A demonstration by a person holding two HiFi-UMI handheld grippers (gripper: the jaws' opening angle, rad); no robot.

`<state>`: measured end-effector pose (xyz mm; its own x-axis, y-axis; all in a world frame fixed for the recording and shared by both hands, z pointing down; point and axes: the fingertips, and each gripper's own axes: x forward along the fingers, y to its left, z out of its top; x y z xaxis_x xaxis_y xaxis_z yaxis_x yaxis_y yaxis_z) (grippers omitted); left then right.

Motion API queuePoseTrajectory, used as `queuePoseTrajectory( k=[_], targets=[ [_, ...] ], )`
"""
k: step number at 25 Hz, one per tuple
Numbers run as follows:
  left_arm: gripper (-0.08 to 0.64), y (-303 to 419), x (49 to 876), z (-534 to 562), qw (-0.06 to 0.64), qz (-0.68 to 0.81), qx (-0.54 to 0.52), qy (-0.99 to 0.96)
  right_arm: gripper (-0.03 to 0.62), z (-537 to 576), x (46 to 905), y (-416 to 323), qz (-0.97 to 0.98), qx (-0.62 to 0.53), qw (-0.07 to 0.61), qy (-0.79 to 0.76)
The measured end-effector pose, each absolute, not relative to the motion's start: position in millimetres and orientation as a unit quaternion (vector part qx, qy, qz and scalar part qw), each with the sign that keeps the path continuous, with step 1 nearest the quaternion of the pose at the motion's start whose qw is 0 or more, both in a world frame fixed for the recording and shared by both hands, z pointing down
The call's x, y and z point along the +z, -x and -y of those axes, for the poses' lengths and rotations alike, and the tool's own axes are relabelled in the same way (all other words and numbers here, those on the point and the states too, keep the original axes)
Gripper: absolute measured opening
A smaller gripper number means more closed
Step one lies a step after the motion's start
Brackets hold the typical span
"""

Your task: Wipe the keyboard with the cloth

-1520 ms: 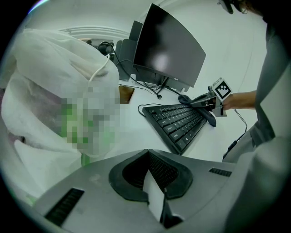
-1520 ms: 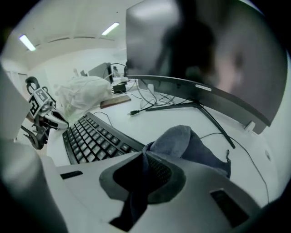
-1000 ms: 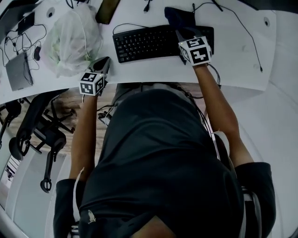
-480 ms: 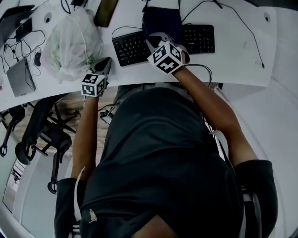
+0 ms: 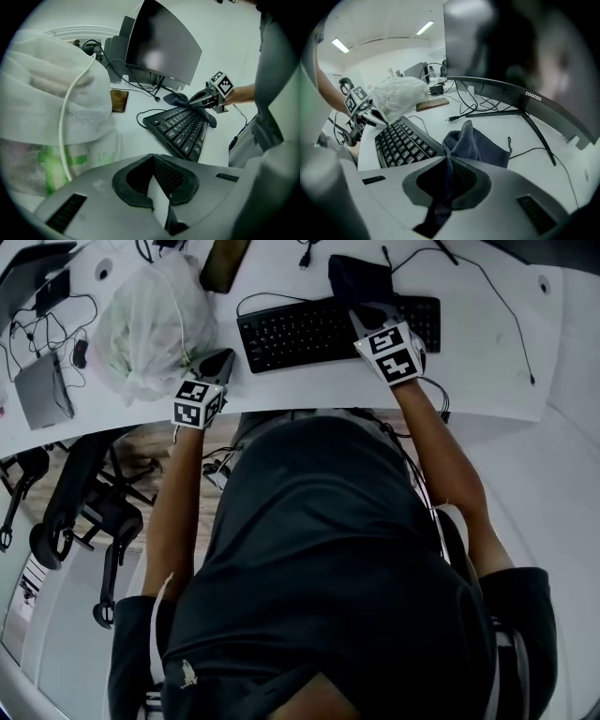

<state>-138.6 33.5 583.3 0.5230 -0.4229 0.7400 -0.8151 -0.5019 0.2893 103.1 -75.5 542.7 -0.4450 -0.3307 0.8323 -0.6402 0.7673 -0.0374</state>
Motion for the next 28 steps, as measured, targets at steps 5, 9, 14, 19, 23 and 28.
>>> queuePoseTrajectory(
  k=[5, 9, 14, 19, 23, 28],
  targets=[
    [0.005, 139, 584, -35, 0.331, 0.377, 0.306, -0.81, 0.021, 89, 536, -119, 0.819, 0.202, 0.425, -0.327],
    [0.005, 139, 584, -35, 0.333, 0.375, 0.306, -0.809, 0.021, 95, 531, -131, 0.813, 0.204, 0.419, -0.348],
    [0.005, 140, 585, -35, 0.325, 0.376, 0.308, -0.812, 0.021, 93, 529, -142, 0.809, 0.202, 0.417, -0.363],
    [0.005, 139, 585, -35, 0.309, 0.38, 0.312, -0.814, 0.021, 82, 534, -146, 0.804, 0.206, 0.42, -0.366],
    [0.005, 138, 585, -36, 0.291, 0.388, 0.316, -0.816, 0.021, 78, 538, -148, 0.803, 0.209, 0.419, -0.368],
    [0.005, 138, 584, -36, 0.268, 0.397, 0.319, -0.818, 0.021, 80, 538, -148, 0.803, 0.215, 0.414, -0.371]
  ],
)
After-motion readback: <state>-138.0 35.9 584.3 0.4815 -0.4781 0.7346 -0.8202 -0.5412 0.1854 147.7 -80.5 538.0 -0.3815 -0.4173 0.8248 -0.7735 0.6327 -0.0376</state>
